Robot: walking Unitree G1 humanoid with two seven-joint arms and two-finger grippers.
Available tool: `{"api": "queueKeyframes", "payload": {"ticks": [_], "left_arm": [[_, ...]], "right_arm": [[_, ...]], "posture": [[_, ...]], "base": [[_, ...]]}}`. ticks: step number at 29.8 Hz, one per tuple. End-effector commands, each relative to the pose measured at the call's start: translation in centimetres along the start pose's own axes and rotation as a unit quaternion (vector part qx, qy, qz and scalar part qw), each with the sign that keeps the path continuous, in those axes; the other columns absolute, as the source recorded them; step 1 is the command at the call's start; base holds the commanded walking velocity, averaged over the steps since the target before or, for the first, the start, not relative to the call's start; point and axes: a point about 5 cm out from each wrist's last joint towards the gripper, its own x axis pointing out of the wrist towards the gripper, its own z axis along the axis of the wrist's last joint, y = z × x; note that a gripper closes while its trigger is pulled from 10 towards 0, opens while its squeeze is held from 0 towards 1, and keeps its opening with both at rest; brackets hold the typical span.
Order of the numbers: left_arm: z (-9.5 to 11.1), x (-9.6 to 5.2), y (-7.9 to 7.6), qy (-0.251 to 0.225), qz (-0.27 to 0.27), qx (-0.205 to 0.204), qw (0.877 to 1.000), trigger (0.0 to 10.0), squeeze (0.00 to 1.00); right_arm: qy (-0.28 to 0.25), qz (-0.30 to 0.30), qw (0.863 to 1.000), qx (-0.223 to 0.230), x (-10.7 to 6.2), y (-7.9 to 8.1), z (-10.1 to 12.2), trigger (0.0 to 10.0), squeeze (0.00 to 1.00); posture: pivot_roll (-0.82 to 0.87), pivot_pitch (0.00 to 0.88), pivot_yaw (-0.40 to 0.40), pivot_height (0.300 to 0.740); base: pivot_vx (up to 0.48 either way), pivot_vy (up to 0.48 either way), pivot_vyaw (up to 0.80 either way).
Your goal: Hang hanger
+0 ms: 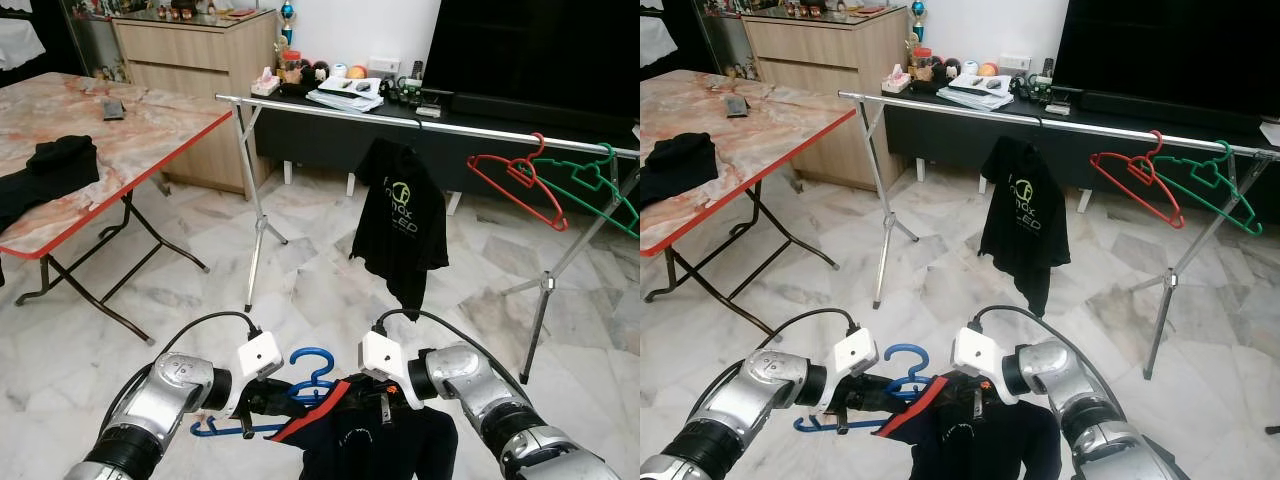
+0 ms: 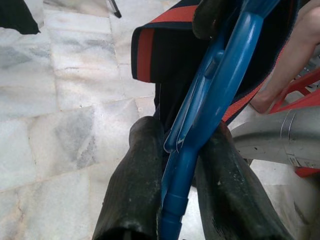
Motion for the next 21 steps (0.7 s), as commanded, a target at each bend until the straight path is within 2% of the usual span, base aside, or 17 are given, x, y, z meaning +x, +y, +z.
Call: {"api": "queueKeyframes", "payload": {"ticks": [1,12,13,14,15,17,18,19,20,21], "left_arm": [[0.66,-0.16,0.29,-0.016,0.014,0.0,1.0,0.0,0.0],[0.75,-0.15,0.33,-0.023,0.018,0.001,1.0,0.0,0.0],[0.76,-0.15,0.35,-0.023,0.018,0.001,1.0,0.0,0.0],[0.76,-0.15,0.35,-0.023,0.018,0.001,1.0,0.0,0.0],[0.77,-0.14,0.36,-0.024,0.018,0.0,1.0,0.0,0.0],[0.77,-0.14,0.36,-0.024,0.018,0.0,1.0,0.0,0.0],[0.78,-0.14,0.37,-0.025,0.019,0.0,1.0,0.0,0.0],[0.78,-0.14,0.38,-0.025,0.019,0.0,1.0,0.0,0.0],[0.78,-0.14,0.37,-0.025,0.019,0.0,1.0,0.0,0.0],[0.78,-0.14,0.38,-0.025,0.019,0.001,1.0,0.0,0.0]], "right_arm": [[-0.012,0.0,1.0,-0.004,0.2,-0.22,0.67,10.0,0.0],[0.0,-0.004,1.0,0.0,-0.13,-0.26,0.28,10.0,0.0],[0.0,-0.004,1.0,0.002,-0.26,-0.3,0.25,10.0,0.11],[0.0,-0.004,1.0,0.002,-0.26,-0.3,0.25,10.0,0.11],[0.0,-0.003,1.0,0.003,-0.36,-0.31,0.21,10.0,0.35],[-0.001,-0.003,1.0,0.004,-0.42,-0.31,0.2,10.0,0.35],[-0.003,-0.002,1.0,0.006,-0.47,-0.32,0.21,10.0,0.49],[-0.004,-0.002,1.0,0.006,-0.49,-0.33,0.21,10.0,0.67],[-0.004,-0.001,1.0,0.007,-0.52,-0.32,0.19,10.0,0.91],[-0.004,0.001,1.0,0.008,-0.54,-0.31,0.19,10.0,1.0]], "posture": [[0.11,0.0,-0.061,0.74],[0.11,0.0,-0.061,0.74],[0.1,0.0,-0.061,0.74],[0.1,0.0,-0.061,0.74],[0.1,0.0,-0.061,0.74],[0.1,0.0,-0.061,0.74],[0.1,0.0,-0.061,0.74],[0.1,0.0,-0.061,0.74],[0.1,0.0,-0.061,0.74],[0.1,0.0,-0.061,0.74]], "base": [[0.0,0.0,0.0],[0.0,0.0,0.0],[0.0,0.0,0.0],[0.0,0.0,0.0],[0.0,0.0,0.0],[0.0,0.0,0.0],[0.0,0.0,0.0],[0.0,0.0,0.0],[0.0,0.0,0.0],[0.0,0.0,0.0]]}}
